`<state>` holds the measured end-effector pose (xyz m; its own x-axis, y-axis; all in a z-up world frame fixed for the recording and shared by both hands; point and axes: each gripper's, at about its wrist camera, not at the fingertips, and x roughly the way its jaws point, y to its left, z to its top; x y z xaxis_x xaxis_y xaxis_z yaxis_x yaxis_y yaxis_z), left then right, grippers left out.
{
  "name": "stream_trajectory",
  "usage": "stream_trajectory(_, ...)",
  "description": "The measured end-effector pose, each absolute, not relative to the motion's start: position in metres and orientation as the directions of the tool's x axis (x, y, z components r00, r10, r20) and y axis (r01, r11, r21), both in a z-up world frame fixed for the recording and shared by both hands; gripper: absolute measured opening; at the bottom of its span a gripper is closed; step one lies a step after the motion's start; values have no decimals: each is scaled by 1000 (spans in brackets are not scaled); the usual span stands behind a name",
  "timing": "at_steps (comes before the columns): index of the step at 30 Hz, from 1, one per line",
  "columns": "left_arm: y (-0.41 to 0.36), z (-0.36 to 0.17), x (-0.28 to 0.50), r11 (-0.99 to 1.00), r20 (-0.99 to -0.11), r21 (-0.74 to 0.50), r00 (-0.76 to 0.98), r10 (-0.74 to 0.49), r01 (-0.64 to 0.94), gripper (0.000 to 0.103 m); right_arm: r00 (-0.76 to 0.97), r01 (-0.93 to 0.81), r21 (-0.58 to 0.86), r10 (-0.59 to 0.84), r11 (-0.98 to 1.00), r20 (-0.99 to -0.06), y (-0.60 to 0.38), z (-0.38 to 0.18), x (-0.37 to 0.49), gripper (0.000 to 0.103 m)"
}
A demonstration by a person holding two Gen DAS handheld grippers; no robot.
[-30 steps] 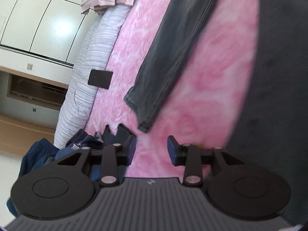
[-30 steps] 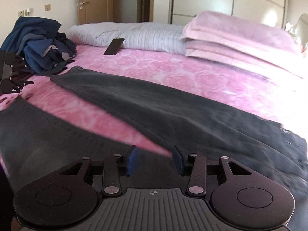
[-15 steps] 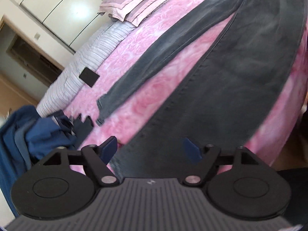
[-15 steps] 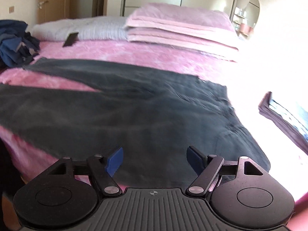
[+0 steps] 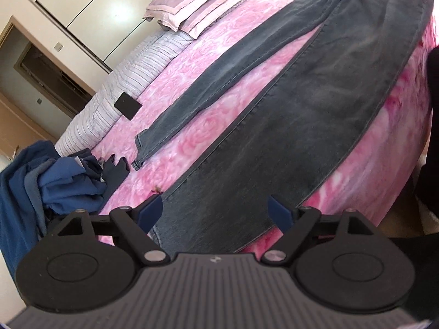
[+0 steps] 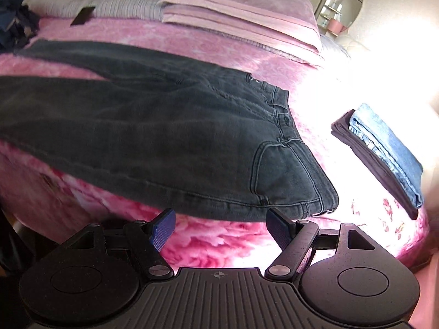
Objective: Fold clothes
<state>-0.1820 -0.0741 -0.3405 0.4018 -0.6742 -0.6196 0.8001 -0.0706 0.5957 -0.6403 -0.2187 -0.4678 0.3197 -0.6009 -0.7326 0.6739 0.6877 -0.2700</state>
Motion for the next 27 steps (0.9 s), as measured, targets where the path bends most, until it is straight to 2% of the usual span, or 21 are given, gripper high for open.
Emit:
stream_trajectory(20, -70, -352, -180, -91, -625, 626, 428, -652, 774, 82, 275, 651, -307, -593, 694, -757, -232, -484, -635, 76)
stream_trajectory(24, -66, -356, -180, -89, -604, 646, 436, -667, 758, 82, 282, 637, -323, -602, 700, -747, -233, -488, -632, 76)
stream_trajectory(27, -58, -361, -184, -106, -557, 705, 455, -695, 701, 82, 308, 573, -407, -647, 712, -697, -224, -494, -629, 76)
